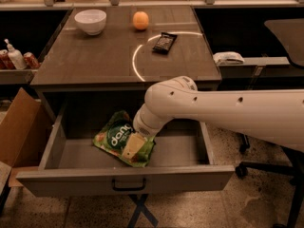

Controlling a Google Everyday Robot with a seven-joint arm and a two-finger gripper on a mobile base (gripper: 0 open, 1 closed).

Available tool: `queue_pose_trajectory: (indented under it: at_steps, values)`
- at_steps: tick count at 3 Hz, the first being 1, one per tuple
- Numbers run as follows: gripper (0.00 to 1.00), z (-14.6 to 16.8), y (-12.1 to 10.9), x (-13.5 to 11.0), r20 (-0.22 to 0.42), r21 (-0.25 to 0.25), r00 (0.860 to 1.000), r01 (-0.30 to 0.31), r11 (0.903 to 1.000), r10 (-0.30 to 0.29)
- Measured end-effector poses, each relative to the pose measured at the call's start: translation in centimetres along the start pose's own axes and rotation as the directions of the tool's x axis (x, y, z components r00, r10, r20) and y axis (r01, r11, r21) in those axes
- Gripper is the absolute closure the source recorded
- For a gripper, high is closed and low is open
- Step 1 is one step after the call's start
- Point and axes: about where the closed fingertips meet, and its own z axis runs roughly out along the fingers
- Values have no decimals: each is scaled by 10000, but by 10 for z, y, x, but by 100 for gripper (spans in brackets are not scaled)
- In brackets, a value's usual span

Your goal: Pick green rice chip bag from top drawer and place on counter

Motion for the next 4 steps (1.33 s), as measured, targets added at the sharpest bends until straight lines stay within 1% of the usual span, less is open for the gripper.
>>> queue_pose_trajectory:
  at_steps: [1, 2, 3, 4]
  values:
    - [0, 11, -5, 1, -223, 109, 9997, 108, 9999, -106]
    - [0, 25, -7, 5, -668, 140, 9976, 179, 9997, -169]
    - [2, 41, -9, 11, -981, 32, 9951, 120, 9999, -116]
    - [26, 48, -8, 15, -1063, -16, 9943, 44, 10000, -45]
